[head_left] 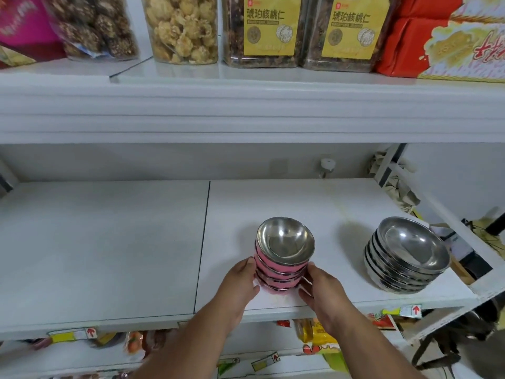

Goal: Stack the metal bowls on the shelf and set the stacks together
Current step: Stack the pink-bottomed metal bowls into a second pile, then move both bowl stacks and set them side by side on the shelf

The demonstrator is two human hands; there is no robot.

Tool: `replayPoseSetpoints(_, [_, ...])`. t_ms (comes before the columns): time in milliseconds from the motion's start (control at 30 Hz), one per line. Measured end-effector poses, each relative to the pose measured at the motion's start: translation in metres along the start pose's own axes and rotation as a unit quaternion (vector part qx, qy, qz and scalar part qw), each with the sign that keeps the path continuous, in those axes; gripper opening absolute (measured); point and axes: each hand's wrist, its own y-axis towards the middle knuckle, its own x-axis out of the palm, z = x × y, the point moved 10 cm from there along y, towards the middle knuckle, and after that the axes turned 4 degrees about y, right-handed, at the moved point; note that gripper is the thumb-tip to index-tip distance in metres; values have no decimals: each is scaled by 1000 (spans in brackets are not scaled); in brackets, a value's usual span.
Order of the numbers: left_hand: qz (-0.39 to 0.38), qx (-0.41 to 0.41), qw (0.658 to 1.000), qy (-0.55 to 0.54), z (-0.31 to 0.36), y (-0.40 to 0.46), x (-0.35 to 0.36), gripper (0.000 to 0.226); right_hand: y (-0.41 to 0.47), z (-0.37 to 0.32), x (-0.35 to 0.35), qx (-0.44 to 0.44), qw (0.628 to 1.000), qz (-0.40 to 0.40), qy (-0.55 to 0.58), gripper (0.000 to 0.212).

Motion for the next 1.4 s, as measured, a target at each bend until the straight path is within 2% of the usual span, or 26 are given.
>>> replayPoseSetpoints(133, [23, 9, 1000, -8, 5, -6, 0, 29, 0, -9, 4, -13, 1000, -26, 0, 35])
replayPoseSetpoints(233, [70, 23, 996, -46, 11, -16, -15, 23, -3, -17, 17, -15, 999, -50, -8, 36])
replayPoseSetpoints(333, [88, 58, 994, -20, 26, -28, -33, 26, -5, -24, 41, -15, 996, -88, -16, 35])
replayPoseSetpoints(567, [131, 84, 987, -33, 41, -55, -99, 32, -14, -17, 117, -21, 985, -162, -56, 36])
replayPoseSetpoints(700, [154, 78, 984, -40, 42, -60, -148, 30, -17, -1, 162, -10, 984, -163, -66, 34])
replayPoseSetpoints(1000, [141, 68, 987, -27, 36, -57, -230, 30, -29, 28, 237, -11, 985, -159, -67, 36])
replayPoseSetpoints(1400, [124, 41, 991, -25, 27, -36, -252, 25, -18, 45, 257, -19, 988, -126, -91, 35])
